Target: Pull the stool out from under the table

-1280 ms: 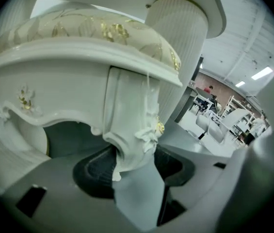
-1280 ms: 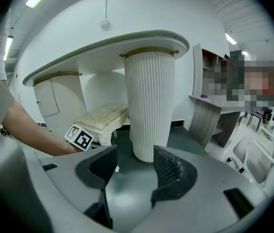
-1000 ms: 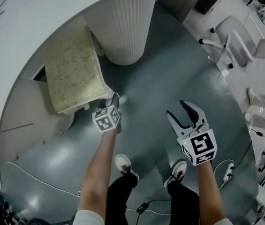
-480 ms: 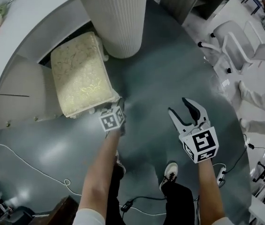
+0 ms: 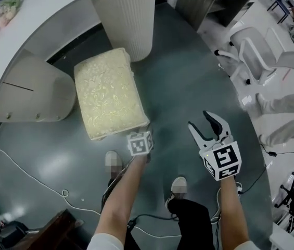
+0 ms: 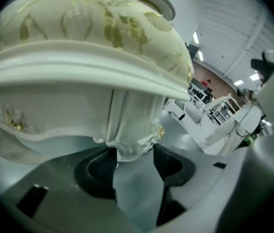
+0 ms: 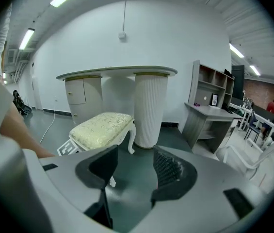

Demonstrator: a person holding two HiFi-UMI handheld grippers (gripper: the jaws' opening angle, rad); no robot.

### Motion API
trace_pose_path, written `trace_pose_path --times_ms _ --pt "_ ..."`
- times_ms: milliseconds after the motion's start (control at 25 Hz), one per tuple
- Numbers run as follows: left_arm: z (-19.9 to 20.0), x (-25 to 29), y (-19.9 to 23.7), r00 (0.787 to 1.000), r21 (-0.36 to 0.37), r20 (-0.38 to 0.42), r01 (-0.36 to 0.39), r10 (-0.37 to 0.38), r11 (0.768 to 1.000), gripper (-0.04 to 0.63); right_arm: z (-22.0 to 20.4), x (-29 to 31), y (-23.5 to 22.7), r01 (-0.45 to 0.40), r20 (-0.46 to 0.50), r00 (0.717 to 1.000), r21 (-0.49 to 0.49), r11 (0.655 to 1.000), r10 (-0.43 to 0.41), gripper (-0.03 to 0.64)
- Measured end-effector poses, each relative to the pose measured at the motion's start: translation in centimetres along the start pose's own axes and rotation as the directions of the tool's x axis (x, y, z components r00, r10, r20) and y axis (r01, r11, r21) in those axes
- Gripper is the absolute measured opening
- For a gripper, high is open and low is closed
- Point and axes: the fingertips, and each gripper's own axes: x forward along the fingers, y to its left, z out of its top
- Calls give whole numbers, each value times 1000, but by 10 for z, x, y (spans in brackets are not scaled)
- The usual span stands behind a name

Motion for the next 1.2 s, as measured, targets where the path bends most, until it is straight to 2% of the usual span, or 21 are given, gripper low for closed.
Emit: trace_pose_path --times_ms 160,320,400,480,560,640,840,960,1080,1200 --pt "-27 -6 -34 999 25 -36 33 -32 999 235 3 -21 -5 1 7 1000 5 1000 -1 222" --pt "-34 -32 -40 998 22 -54 -24 25 999 215 11 -41 -6 0 7 1000 -6 1000 0 222" --pt "-38 -51 -48 997 62 -73 -20 25 998 207 23 -56 -6 -3 15 1000 -10 1000 3 222" --pt "-36 -83 -48 995 135 -78 -47 58 990 197 39 -74 -2 -21 32 999 -22 1000 21 222" --pt "-21 -122 -47 995 203 -53 -70 82 977 137 65 -94 4 -48 62 997 -50 998 51 222" --pt "1 -162 -55 998 253 -19 -54 61 966 61 97 -116 9 -72 89 993 -85 994 79 222" --pt "80 -272 -83 991 324 126 -73 34 943 22 170 -174 10 -99 111 987 -151 984 117 222" --pt "134 -340 -111 971 366 238 -79 -11 927 18 212 -208 9 -104 133 983 -171 980 127 213" --pt "187 -410 -142 928 416 365 -86 -80 905 18 257 -236 12 -102 183 974 -181 978 135 156" --pt "230 -476 -166 882 470 460 -148 -99 870 18 299 -260 18 -112 212 965 -205 972 156 92"
